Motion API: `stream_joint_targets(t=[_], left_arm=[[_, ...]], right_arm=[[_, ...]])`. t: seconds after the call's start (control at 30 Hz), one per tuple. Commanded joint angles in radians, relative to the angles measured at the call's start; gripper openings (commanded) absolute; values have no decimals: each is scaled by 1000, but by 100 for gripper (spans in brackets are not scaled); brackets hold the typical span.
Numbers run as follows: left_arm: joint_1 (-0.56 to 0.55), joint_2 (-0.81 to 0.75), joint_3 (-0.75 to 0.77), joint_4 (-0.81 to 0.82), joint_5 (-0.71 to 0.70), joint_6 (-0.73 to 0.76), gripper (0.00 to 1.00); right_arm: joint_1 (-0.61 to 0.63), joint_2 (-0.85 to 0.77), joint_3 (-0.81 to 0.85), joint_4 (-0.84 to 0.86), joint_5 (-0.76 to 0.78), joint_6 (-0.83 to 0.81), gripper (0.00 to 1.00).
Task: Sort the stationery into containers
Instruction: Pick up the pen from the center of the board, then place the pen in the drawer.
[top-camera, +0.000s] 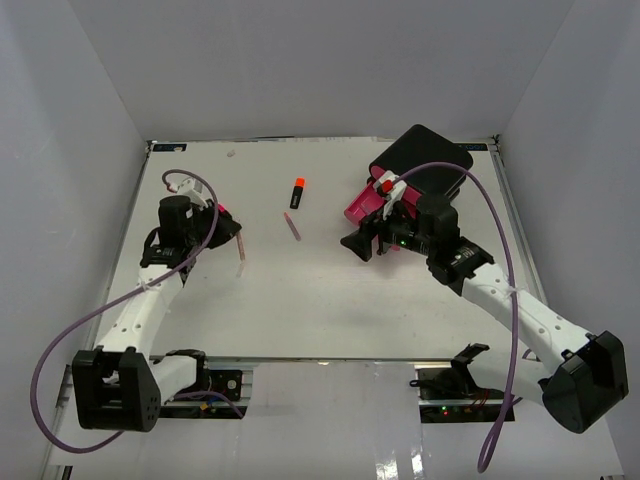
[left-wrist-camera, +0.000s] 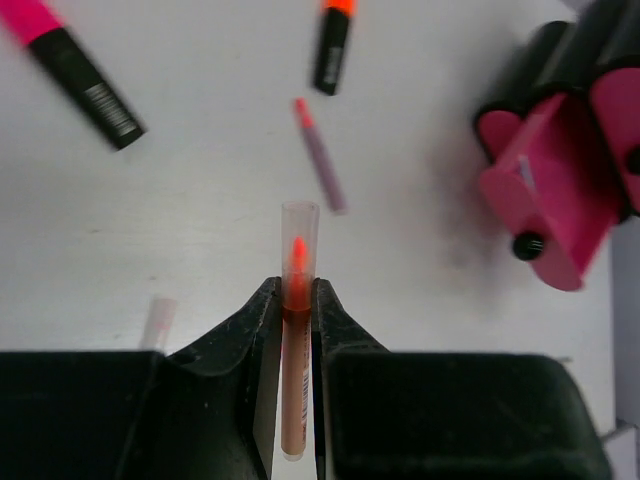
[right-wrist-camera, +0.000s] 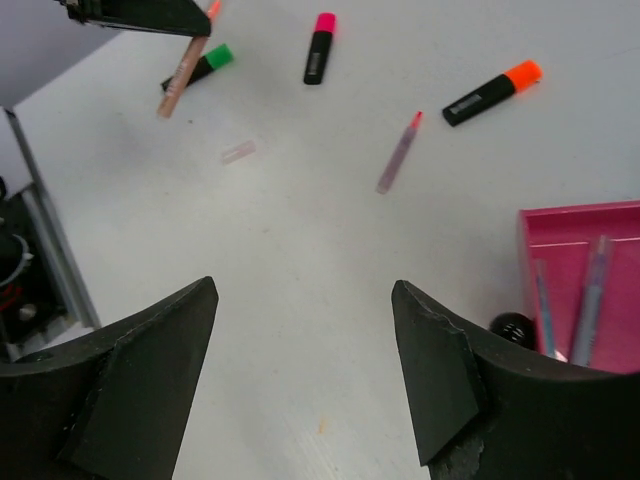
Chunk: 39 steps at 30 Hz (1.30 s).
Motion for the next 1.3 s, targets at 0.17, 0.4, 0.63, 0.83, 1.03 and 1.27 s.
stream_joint_targets(t=[0.17,0.4,0.63,0.83,1.03,1.27], left_arm=[[-101,-103,8,321,276,-137,8],[-168,-143,-57,556,352,-197,8],[-188,-192,-159,704,399,-223,9],[-194,-186,-186,762,419,-266,9],[-193,-188,-198,773,413,-277,9],[-193,-179,-199,774,415,-283,9]], right_arm=[[93,68,86,144,-89,209,78],[214,172,159,244,-8,264,76],[265,290,237,256,84,321,71],[279,358,285,271,83,336,70],[299,413,323,288,41,351,65],[306,430,325,307,23,350,51]])
